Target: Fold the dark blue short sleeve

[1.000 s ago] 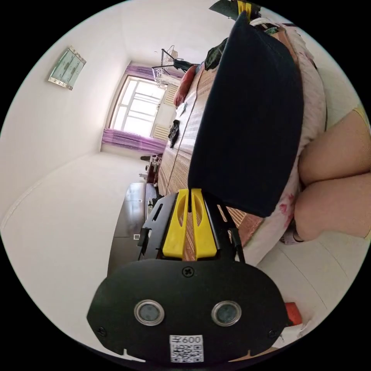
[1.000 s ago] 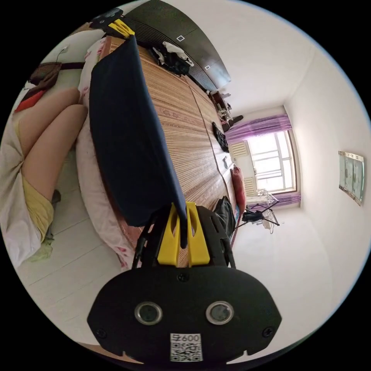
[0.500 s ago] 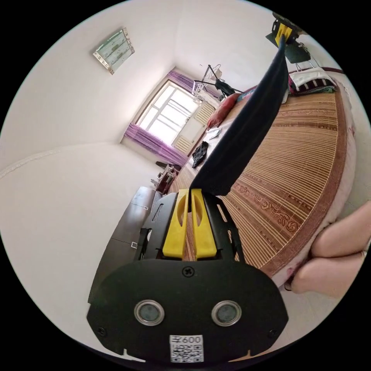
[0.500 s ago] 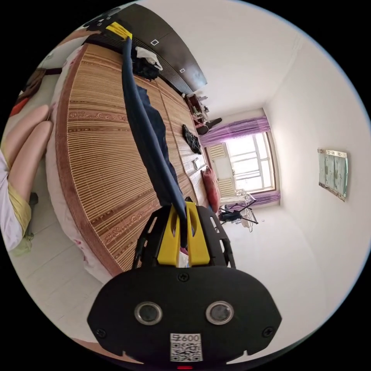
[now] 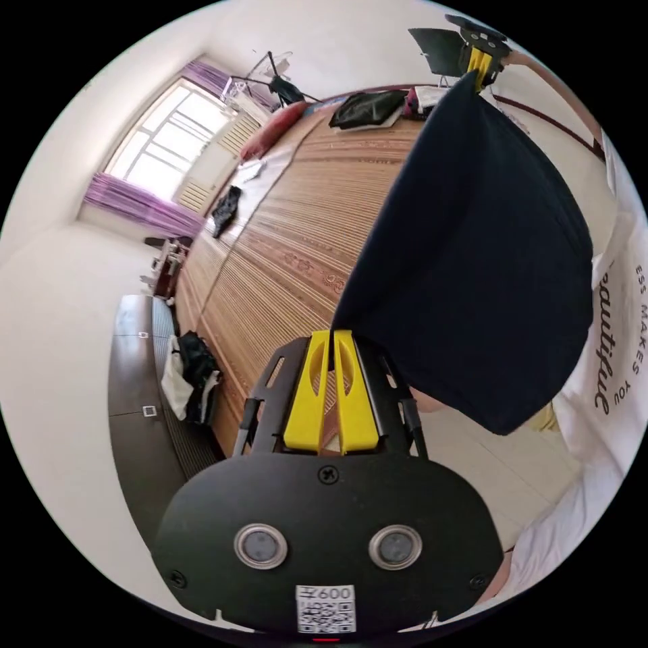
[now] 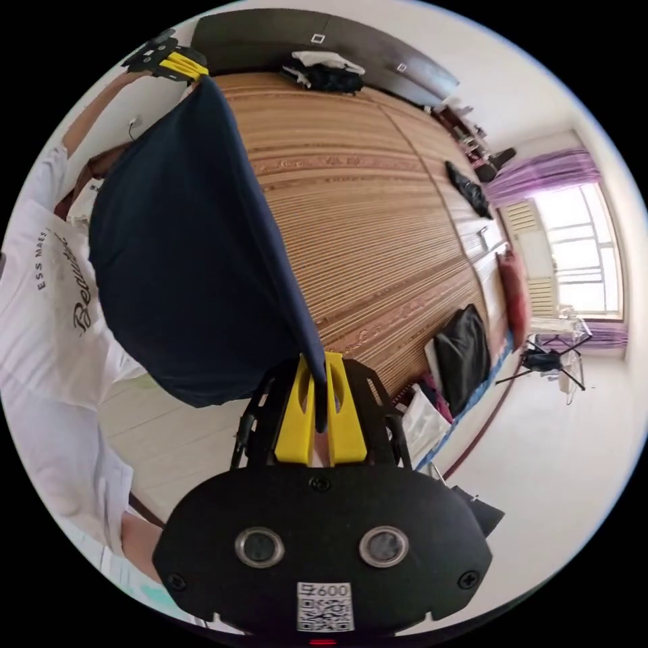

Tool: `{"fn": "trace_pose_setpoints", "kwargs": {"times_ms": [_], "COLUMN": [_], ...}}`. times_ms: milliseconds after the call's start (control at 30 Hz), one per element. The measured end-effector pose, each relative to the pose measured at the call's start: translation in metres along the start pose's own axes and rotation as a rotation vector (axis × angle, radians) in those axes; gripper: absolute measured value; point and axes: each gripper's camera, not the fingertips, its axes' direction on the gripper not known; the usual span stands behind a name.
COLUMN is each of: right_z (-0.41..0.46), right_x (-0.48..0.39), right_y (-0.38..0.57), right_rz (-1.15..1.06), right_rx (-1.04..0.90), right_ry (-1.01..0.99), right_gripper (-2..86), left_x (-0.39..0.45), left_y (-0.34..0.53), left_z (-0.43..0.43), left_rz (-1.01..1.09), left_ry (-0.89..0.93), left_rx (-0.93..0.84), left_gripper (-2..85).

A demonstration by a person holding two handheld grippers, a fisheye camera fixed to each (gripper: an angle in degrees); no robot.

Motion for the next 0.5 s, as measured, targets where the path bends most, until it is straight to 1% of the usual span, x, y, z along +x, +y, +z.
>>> {"fn": "trace_pose_setpoints", "kwargs": {"times_ms": [33,100,133,233,267,333,467,500], "right_z": [0.026,0.063,0.086,0.143,0.160,0.174,0.180,0.180], "right_x": [0.026,0.069,0.102,0.173,0.194,0.214,0.252,0.259], "right_y": [-0.019,-0.047,-0.064,-0.102,-0.113,-0.125,-0.132,-0.130], "right_rz": [-0.010,-0.011,0.020,0.093,0.118,0.128,0.181,0.201], "right_rx": [-0.027,-0.066,-0.082,-0.168,-0.194,-0.220,-0.165,-0.164], "right_ry": [-0.022,-0.077,-0.138,-0.334,-0.356,-0.368,-0.326,-0.324], "right_gripper": [-0.8,-0.8,-0.8,-0.8,-0.8,-0.7,0.1,0.4], "left_x": [-0.009,-0.049,-0.070,-0.095,-0.103,-0.115,-0.130,-0.142], "left_y": [-0.011,-0.060,-0.086,-0.132,-0.149,-0.174,-0.199,-0.205], "left_z": [0.018,0.101,0.150,0.237,0.273,0.311,0.330,0.329], "left_rz": [0.000,-0.024,-0.065,-0.045,-0.056,-0.075,-0.090,-0.146], "left_ry": [0.020,0.093,0.119,0.183,0.219,0.225,0.215,0.180], "left_rx": [-0.017,-0.076,-0.116,-0.199,-0.247,-0.251,-0.264,-0.277], "left_gripper": [1.6,1.5,1.5,1.4,1.4,1.4,1.6,1.5]}}
